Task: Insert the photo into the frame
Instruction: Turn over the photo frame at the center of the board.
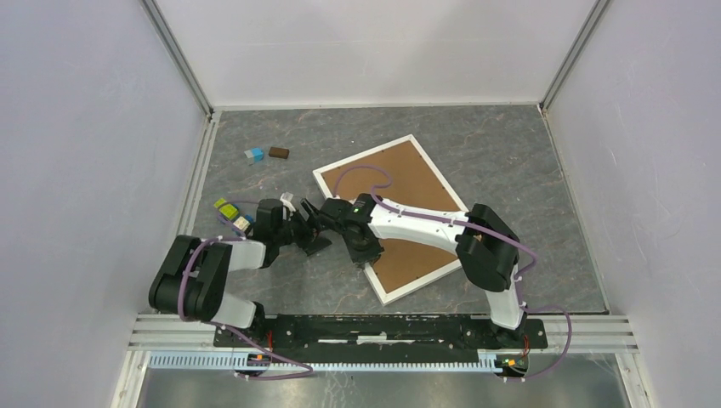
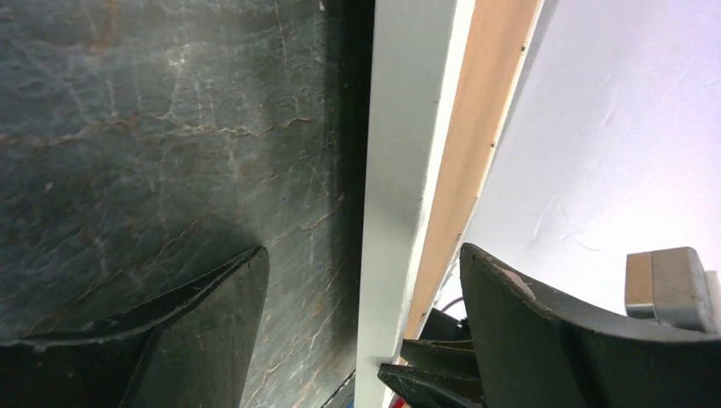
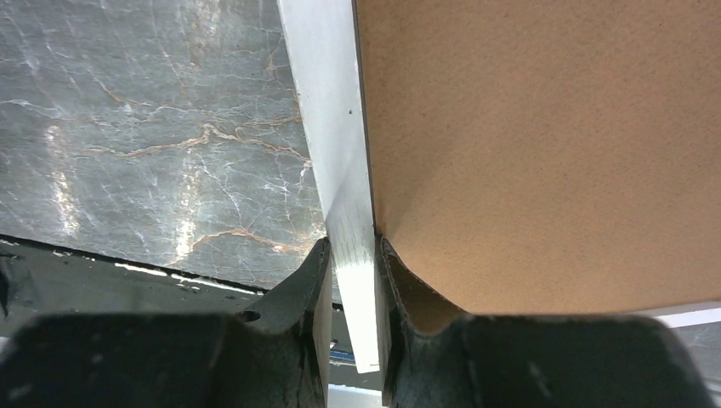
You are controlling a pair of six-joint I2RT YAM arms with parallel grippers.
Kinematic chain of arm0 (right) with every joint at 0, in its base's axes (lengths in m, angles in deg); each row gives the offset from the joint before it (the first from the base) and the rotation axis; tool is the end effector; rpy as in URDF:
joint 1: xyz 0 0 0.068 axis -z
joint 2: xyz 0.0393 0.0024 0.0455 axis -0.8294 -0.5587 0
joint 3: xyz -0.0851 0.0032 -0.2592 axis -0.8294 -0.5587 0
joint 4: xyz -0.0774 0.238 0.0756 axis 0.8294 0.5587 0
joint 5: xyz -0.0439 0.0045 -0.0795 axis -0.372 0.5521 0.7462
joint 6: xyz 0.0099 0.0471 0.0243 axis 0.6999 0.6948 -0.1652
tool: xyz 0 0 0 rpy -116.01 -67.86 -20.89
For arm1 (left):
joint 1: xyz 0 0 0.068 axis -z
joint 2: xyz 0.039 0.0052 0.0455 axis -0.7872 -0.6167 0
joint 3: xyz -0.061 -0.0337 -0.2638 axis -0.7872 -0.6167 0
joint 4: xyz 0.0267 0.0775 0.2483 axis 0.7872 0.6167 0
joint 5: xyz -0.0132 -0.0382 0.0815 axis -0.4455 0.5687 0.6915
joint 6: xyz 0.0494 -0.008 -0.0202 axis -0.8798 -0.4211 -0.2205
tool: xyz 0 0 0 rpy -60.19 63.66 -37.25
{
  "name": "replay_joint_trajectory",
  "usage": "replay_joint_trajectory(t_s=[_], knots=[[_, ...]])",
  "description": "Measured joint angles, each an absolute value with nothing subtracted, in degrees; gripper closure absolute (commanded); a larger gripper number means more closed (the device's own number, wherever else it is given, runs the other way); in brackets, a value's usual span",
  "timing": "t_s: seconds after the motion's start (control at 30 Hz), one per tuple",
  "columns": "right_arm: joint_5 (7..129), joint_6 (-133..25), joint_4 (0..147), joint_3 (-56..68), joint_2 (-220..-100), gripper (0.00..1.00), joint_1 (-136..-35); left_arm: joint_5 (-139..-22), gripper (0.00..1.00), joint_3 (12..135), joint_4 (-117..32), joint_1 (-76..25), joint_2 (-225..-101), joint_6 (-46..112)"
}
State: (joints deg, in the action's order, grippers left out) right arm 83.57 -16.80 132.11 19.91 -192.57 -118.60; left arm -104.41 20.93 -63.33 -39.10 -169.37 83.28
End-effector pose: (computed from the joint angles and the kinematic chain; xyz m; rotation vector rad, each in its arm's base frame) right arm 0.1827 0.3412 0.2028 -0.4618 2.9216 0.0220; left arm 0.2213 -0.0698 0.1212 -0.7054 2.3712 -1.2727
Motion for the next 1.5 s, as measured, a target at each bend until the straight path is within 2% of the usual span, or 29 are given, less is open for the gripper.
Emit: replay_joint_trajectory(t_s=[0.13, 0.2, 0.33, 0.43, 0.47, 0.5, 0.53, 0.6, 0.63, 0.83, 0.97, 1.03, 1.13, 1.3, 1.5], knots=[[83.7, -16.8, 131.7, 19.8, -191.7, 1.00, -118.5, -108.0, 0.19, 19.7, -74.5, -38.9, -175.7, 87.1], [83.7, -16.8, 131.5, 19.7, -191.4, 1.00, -118.5, -109.0, 0.26, 19.7, -80.6, -38.2, -179.7, 89.7], [83.8, -16.8, 130.6, 18.7, -190.8, 1.00, -118.5, -109.7, 0.54, 19.9, -93.9, -34.7, -188.6, 95.4], [84.1, -17.1, 130.1, 17.2, -189.7, 0.99, -118.5, -109.5, 0.69, 20.5, -100.3, -32.5, -192.5, 99.0], [84.7, -17.6, 130.2, 16.7, -189.2, 0.94, -118.5, -108.8, 0.72, 20.4, -101.6, -32.0, -192.7, 99.4], [85.0, -18.2, 130.2, 16.4, -188.7, 0.82, -118.4, -108.3, 0.73, 20.4, -102.5, -31.8, -192.6, 99.4], [85.3, -19.0, 130.0, 16.2, -188.0, 0.62, -118.4, -108.0, 0.77, 20.4, -102.4, -31.7, -192.2, 99.4], [86.4, -21.8, 128.4, 15.0, -185.8, 0.38, -118.5, -107.0, 0.80, 20.9, -100.3, -31.6, -190.1, 99.4], [87.7, -23.8, 126.9, 13.8, -183.7, 0.30, -118.5, -106.7, 0.81, 21.4, -97.8, -31.5, -188.6, 99.1], [95.5, -41.5, 116.9, 5.0, -164.5, 0.02, -118.2, -104.6, 0.88, 27.7, -79.2, -32.1, -181.1, 94.6], [96.4, -54.2, 108.2, -5.4, -148.9, 0.02, -119.3, -104.0, 0.94, 35.2, -65.4, -32.8, -177.5, 90.9], [96.9, -60.5, 104.2, -12.3, -141.3, 0.02, -122.6, -103.4, 0.98, 39.4, -57.9, -33.0, -175.8, 88.7], [97.7, -68.1, 99.4, -21.4, -134.3, 0.02, -128.8, -102.0, 0.98, 45.4, -48.0, -33.1, -172.6, 86.5], [99.4, -77.1, 92.7, -34.7, -126.2, 0.02, -134.9, -99.5, 0.98, 51.0, -37.3, -33.2, -167.5, 85.1], [107.6, -82.7, 84.0, -38.2, -124.4, 0.05, -137.5, -97.0, 0.98, 54.6, -26.8, -33.3, -163.6, 84.9]])
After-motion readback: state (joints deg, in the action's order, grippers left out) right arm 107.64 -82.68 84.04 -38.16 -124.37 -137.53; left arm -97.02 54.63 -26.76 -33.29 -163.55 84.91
